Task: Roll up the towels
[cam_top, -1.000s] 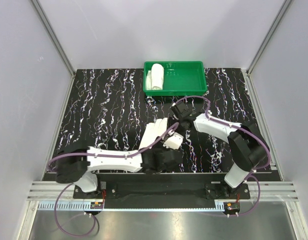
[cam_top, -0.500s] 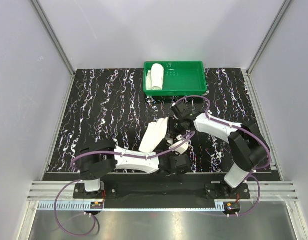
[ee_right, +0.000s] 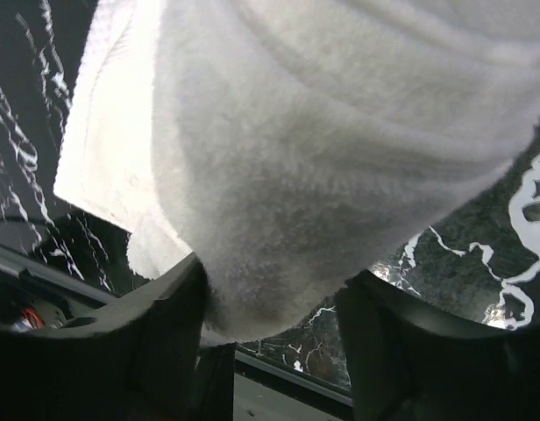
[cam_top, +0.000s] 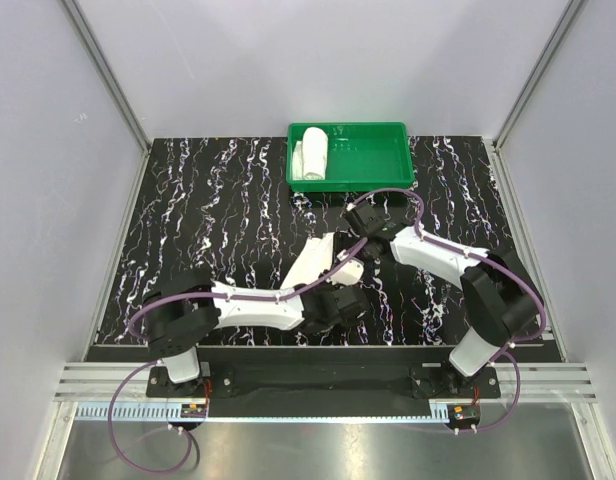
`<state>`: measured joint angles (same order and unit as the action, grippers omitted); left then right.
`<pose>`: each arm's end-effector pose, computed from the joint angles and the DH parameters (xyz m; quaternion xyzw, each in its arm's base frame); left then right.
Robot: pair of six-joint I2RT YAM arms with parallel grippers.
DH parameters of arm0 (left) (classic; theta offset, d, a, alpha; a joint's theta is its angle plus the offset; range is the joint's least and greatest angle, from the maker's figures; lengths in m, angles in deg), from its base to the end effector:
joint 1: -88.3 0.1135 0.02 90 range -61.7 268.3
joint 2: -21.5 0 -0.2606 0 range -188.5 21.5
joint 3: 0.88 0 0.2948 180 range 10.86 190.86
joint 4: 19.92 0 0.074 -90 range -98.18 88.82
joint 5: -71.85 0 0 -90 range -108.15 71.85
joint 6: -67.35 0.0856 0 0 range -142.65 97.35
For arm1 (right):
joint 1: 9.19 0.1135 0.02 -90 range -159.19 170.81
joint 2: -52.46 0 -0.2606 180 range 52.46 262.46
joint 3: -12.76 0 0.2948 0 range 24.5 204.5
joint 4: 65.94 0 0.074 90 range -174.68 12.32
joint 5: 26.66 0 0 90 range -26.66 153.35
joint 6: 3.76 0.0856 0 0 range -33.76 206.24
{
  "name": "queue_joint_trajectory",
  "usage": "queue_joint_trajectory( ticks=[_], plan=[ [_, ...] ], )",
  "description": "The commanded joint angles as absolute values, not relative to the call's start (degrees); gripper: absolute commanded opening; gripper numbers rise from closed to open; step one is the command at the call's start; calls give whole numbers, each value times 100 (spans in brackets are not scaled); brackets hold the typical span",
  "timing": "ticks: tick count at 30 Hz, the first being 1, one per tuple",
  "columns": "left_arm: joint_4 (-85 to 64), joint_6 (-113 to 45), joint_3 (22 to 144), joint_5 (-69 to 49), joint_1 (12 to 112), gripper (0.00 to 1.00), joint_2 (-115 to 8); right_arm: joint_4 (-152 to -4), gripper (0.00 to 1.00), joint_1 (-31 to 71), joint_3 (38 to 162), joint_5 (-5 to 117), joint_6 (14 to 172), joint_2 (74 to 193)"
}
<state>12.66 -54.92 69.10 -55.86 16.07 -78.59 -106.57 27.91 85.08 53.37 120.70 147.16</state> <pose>0.1676 -0.3513 0.0963 0.2425 0.8903 0.0156 0.3851 0.2988 0.2445 0.1199 -0.0426 0.9680 0.2045 0.1392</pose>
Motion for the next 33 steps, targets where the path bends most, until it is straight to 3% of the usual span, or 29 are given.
queue_joint_trajectory(
  ticks=[1, 3, 7, 13, 18, 25, 33],
  plan=[
    [940, -5596, 6518, -4427, 2027, 23, -8195, -12003, 74, 2860, 8576, 5437, 11754, 14484],
    [853, -5578, 6465, -4268, 2079, 23, -8133, -12162, 86, 2755, 8655, 5717, 11727, 14431],
    [650, -5604, 6254, -3645, 2238, 23, -7870, -12496, 94, 2255, 8892, 5956, 11648, 13984],
    [702, -5639, 6192, -2898, 2396, 22, -7536, -12751, 98, 1350, 9498, 6193, 11498, 13386],
    [668, -5771, 6228, -2317, 2571, 23, -7264, -12594, 99, 1181, 9702, 6195, 11481, 13025],
    [-719, -6456, 5385, -202, 3511, 23, -6754, -11200, 98, 1181, 8412, 5053, 11718, 12156],
    [-2317, -7308, 4436, 1102, 4575, 23, -6867, -9309, 100, 1181, 6820, 3876, 12525, 11627]
  ],
)
